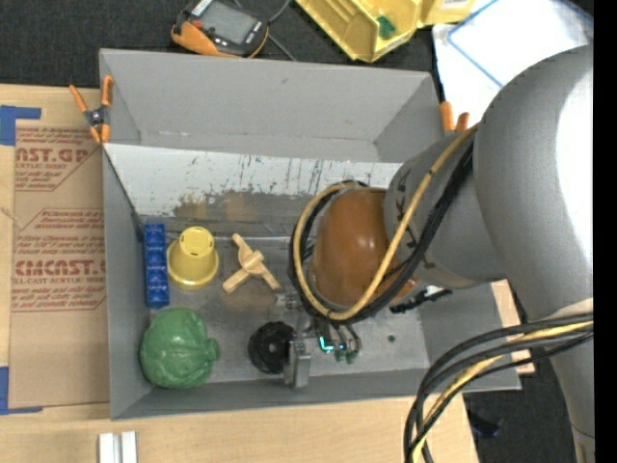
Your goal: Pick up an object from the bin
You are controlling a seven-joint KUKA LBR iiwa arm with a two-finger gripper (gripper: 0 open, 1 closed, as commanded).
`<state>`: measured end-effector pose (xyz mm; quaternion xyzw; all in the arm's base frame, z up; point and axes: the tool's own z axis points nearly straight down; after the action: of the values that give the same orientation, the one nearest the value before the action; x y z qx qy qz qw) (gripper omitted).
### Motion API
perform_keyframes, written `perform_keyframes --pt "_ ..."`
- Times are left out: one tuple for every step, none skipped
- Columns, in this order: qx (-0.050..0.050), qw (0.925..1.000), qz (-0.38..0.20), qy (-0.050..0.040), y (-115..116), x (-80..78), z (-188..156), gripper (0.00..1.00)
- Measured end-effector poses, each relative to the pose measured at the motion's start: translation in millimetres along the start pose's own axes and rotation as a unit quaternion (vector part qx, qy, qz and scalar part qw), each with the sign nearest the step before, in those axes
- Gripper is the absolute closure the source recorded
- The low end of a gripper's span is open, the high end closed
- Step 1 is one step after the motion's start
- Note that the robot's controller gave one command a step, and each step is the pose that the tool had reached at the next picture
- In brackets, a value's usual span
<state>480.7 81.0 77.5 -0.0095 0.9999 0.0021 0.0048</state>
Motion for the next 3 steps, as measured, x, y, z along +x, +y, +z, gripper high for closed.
perform_keyframes --pt "0.000 1.0000 0.000 0.0000 0 -0.1 0 0.00" --pt "-0.001 1.0000 -0.005 -0.0020 9 -13.7 -61 0.00" --pt "0.000 1.0000 -0.005 0.0030 13 -24.9 -50 0.00"
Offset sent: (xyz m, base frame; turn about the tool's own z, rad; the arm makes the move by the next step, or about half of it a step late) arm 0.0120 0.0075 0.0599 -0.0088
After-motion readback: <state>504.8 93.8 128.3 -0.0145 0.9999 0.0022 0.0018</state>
